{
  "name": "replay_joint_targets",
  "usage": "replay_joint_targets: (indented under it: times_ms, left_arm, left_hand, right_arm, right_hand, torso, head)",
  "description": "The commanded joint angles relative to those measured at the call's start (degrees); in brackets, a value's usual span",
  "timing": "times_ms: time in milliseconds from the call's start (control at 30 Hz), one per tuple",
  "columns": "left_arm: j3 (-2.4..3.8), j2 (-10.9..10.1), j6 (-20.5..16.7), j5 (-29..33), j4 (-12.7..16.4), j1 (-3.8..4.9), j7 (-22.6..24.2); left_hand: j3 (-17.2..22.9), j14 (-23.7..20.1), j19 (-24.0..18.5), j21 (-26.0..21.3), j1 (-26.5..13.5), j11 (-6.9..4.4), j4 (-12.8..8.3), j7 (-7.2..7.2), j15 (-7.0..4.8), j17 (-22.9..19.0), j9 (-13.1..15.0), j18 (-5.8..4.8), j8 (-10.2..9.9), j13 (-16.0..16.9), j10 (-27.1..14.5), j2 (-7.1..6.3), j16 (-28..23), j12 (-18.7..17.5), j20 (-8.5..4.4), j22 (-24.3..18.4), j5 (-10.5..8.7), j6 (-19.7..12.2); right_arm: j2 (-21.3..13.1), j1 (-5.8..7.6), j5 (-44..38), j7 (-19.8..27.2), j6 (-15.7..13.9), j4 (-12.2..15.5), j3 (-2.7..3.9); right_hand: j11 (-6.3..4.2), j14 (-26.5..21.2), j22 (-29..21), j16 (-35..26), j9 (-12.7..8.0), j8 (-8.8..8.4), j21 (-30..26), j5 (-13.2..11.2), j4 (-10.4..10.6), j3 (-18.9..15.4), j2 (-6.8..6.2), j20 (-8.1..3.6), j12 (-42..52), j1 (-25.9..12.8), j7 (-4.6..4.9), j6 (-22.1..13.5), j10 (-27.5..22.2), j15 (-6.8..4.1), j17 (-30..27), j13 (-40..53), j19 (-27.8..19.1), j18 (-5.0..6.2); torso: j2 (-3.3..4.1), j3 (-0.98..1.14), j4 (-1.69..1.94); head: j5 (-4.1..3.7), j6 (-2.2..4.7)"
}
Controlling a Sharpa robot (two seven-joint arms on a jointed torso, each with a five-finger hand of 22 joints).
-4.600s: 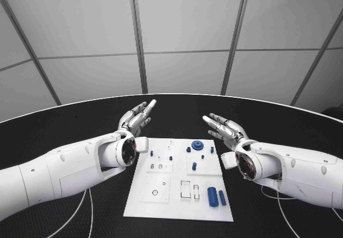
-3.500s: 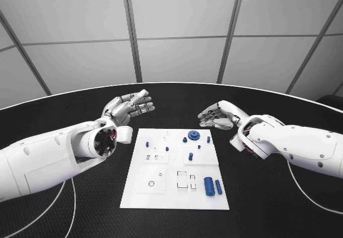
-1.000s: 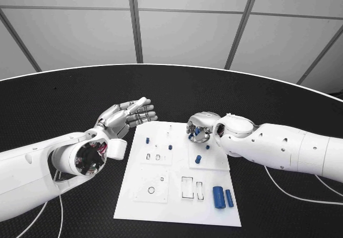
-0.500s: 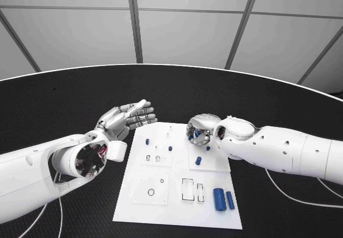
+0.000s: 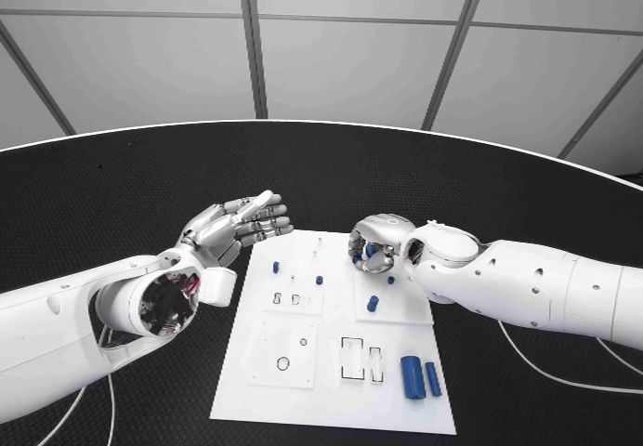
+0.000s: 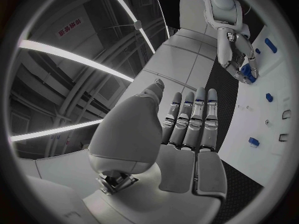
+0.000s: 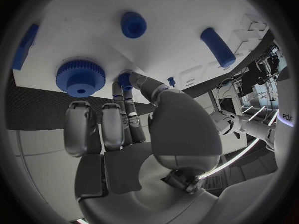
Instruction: Assemble the parts on the task board
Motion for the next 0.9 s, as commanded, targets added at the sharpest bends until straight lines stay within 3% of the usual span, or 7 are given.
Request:
replay_joint_targets:
  times_ms: [33,500,767,900]
  left_arm:
    - [0.0,0.0,0.0,0.0,-0.1,0.0,0.0]
    - [0.0,0.0,0.1,0.0,-0.6,0.0,-0.2]
    - [0.0,-0.2,0.0,0.0,-0.6,0.0,-0.2]
    - [0.0,-0.3,0.0,0.0,-0.5,0.01,-0.2]
  left_hand:
    - [-0.3,-0.5,-0.4,-0.3,-0.3,0.35,0.1,2.63,-0.01,-0.1,-0.1,0.83,-0.3,-0.1,-0.2,-0.2,-0.2,-0.3,-0.04,-0.1,0.26,-0.1]
    - [-0.3,-0.6,-0.4,-0.4,-0.3,0.38,0.1,2.65,0.03,-0.1,-0.1,0.84,-0.4,-0.1,-0.3,-0.17,-0.3,-0.4,-0.04,-0.1,0.26,-0.2]
    - [-0.3,-0.6,-0.4,-0.4,-0.3,0.4,0.0,2.67,0.05,-0.1,-0.1,0.84,-0.4,-0.1,-0.4,-0.17,-0.4,-0.5,-0.04,-0.1,0.26,-0.3]
    - [-0.3,-0.6,-0.4,-0.4,-0.3,0.4,0.0,2.67,0.05,-0.1,-0.1,0.84,-0.4,-0.1,-0.4,-0.17,-0.4,-0.5,-0.04,-0.1,0.26,-0.3]
  right_arm:
    - [-0.2,0.0,0.0,0.0,-0.6,0.3,0.11]
    - [-0.2,0.05,-1.6,-0.6,-4.5,2.2,1.22]
    - [1.8,0.76,-2.9,-1.1,-7.6,0.5,1.68]
    - [2.8,0.99,-3.1,-1.3,-8.3,-0.7,1.8]
  right_hand:
    - [-1.33,2.6,0.4,0.3,0.7,0.68,0.5,0.4,-0.5,0.2,0.62,-0.52,0.6,1.4,0.06,0.6,2.1,-0.4,0.0,1.2,1.0,-1.15]
    - [-1.39,2.6,1.2,0.5,1.6,1.12,1.0,0.6,-0.9,0.2,0.68,-0.63,1.2,2.0,0.13,0.8,2.4,-0.49,0.1,2.3,1.1,-1.27]
    - [-1.29,2.7,1.4,0.6,1.9,1.18,1.1,0.8,-0.9,0.3,0.73,-0.61,1.2,2.1,0.26,0.8,2.3,-0.43,0.1,2.6,1.2,-1.31]
    - [-1.29,2.7,1.4,0.6,1.9,1.18,1.1,0.8,-0.9,0.3,0.73,-0.61,1.2,2.1,0.26,0.8,2.3,-0.43,0.1,2.6,1.2,-1.31]
  torso:
    - [0.25,0.01,0.01]
    - [0.31,-0.02,0.16]
    - [0.72,-0.32,0.77]
    - [0.88,-0.41,0.89]
  head:
    - [0.07,0.15]
    - [-0.04,0.55]
    - [-0.27,1.05]
    - [-0.29,1.26]
